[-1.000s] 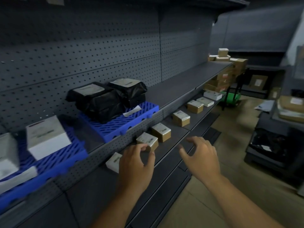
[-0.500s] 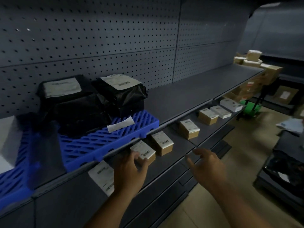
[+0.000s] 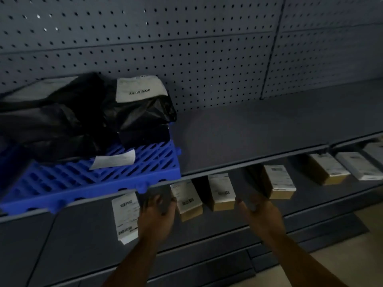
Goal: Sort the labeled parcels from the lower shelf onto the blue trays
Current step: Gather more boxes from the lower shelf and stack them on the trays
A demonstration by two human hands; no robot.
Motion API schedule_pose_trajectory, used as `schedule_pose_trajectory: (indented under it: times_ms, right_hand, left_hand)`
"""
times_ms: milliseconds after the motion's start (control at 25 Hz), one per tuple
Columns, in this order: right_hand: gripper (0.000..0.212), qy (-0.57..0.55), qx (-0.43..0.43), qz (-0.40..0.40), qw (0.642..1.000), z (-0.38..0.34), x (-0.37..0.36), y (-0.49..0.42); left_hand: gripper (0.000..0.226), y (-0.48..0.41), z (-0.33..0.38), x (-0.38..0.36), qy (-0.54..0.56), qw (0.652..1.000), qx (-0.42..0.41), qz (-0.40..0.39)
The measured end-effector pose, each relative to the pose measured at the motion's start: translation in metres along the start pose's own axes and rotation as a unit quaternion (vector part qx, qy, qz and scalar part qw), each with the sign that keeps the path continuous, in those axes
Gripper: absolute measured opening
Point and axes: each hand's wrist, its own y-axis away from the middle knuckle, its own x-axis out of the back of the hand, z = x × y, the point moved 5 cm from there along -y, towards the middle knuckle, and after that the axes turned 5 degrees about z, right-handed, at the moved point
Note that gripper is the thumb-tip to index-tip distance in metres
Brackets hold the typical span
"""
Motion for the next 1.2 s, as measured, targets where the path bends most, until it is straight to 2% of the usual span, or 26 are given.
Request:
schedule_pose_trajectory:
  times_ms: [80, 200, 280, 400, 520, 640, 760, 840, 920, 1000, 1080, 1200]
  right_hand:
    - [0.058, -0.014, -0.011, 0.004, 1.000, 0.016, -0.018, -0.030]
    - [0.061, -0.006, 0.004, 0.005, 1.000, 0.036, -0.057, -0.074]
    - [0.073, 0.006, 0.014, 0.015, 1.000, 0.045, -0.082, -0.100]
    - [0.103, 0.062, 0.029, 0.011, 0.998, 0.059, -0.118, -0.121]
    - [0.112, 0.109, 0.035, -0.002, 0.993, 0.071, -0.140, -0.127]
    - [0.105, 0.094, 0.050, 0.034, 0.994, 0.069, -0.145, -0.119]
    - [0.084, 0.035, 0.091, 0.066, 0.993, 0.058, -0.149, -0.099]
    - [0.073, -0.045, 0.105, 0.056, 0.992, 0.055, -0.154, -0.088]
    - [0.064, -0.152, 0.076, 0.026, 0.985, 0.053, -0.158, -0.078]
    - [0.055, -0.202, 0.045, 0.009, 0.978, 0.049, -0.158, -0.068]
    - [0.047, -0.236, 0.020, -0.004, 0.972, 0.043, -0.156, -0.056]
    - [0.039, -0.223, 0.009, -0.041, 0.974, 0.016, -0.147, -0.034]
  left_hand:
    - [0.051, -0.019, -0.010, -0.028, -0.029, 1.000, 0.000, 0.005]
    - [0.077, -0.046, -0.034, -0.077, -0.030, 0.999, 0.031, -0.003]
    - [0.091, -0.060, -0.047, -0.107, -0.027, 0.999, 0.037, -0.014]
    - [0.098, -0.069, -0.068, -0.139, -0.027, 0.999, 0.030, -0.014]
    - [0.094, -0.066, -0.086, -0.154, 0.064, 0.997, 0.050, -0.015]
    - [0.073, -0.062, -0.084, -0.160, 0.123, 0.992, 0.028, -0.014]
    - [0.058, -0.061, -0.074, -0.164, 0.128, 0.992, 0.010, -0.016]
    - [0.047, -0.057, -0.070, -0.166, 0.169, 0.985, 0.025, -0.029]
    - [0.036, -0.051, -0.069, -0.163, 0.213, 0.976, 0.037, -0.037]
    - [0.025, -0.040, -0.071, -0.153, 0.251, 0.966, 0.051, -0.034]
    - [0.028, -0.024, -0.073, -0.132, 0.279, 0.958, 0.061, -0.037]
    - [0.042, 0.003, -0.080, -0.085, 0.327, 0.941, 0.082, -0.023]
